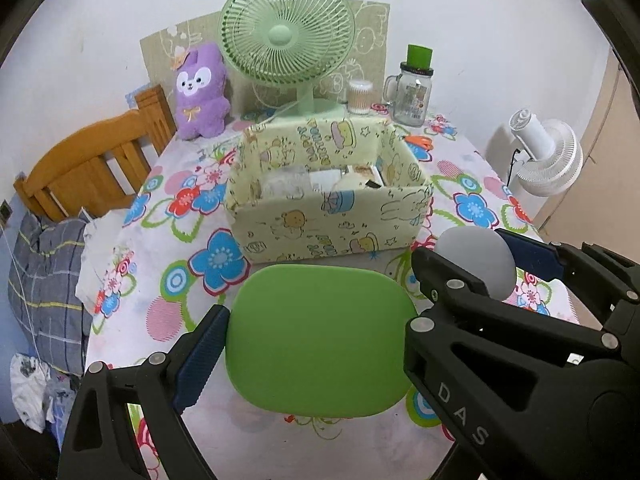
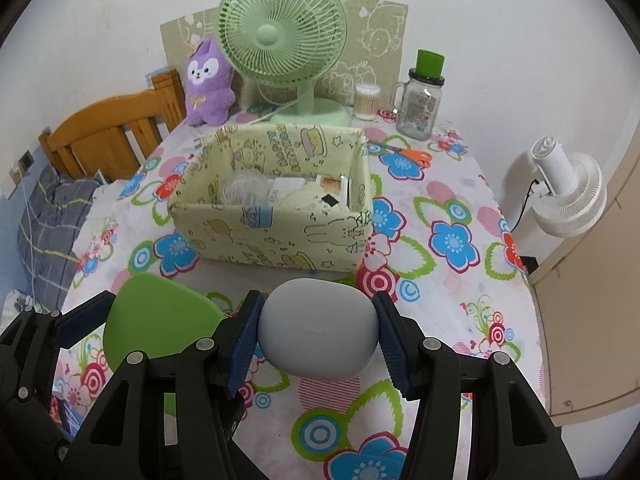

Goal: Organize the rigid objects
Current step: 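Lift the green lid and white case and carry them over the basket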

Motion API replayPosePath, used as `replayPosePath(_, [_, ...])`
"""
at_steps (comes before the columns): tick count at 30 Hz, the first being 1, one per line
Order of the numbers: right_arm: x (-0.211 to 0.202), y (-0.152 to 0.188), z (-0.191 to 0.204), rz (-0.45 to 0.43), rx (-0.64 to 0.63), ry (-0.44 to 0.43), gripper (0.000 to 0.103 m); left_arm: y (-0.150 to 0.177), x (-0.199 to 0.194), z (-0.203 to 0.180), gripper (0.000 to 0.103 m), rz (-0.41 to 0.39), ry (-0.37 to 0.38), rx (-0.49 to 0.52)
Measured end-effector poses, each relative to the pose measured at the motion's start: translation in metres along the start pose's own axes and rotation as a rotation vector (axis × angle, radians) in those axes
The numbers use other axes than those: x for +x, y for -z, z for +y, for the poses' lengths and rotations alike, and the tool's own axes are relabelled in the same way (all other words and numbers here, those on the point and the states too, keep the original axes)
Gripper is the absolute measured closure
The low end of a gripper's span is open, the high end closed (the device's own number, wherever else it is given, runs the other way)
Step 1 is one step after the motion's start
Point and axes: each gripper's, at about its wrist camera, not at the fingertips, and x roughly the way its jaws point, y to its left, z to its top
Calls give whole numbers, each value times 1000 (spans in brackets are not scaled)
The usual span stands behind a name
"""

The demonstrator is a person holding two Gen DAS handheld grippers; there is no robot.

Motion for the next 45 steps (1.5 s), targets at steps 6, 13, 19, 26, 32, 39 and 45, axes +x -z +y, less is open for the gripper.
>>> replayPosePath(6, [-13,-4,-4,-18,17,8,45,-6,-11,-4,8,-16,5,18])
replayPosePath(13, [-21,-12,-6,-26,37,19,45,-15,-18,-4,8,-32,12,30])
replayPosePath(19, [-20,-26,-4,-31,38,16,45,-27,-18,0,8,-43,6,21])
replayPosePath(26, [-11,-47,-2,-37,29,15,45,-46,-12,6,8,-55,3,12])
replayPosePath(32, [-2,-62,-4,-32,26,13,45,-59,-5,9,8,-51,6,3])
replayPosePath(39, [14,-80,-7,-16,38,-1,45,-79,9,12,8,-50,4,-5])
replayPosePath(45, [29,-95,-6,-11,30,-5,45,-93,23,17,8,-45,7,-6])
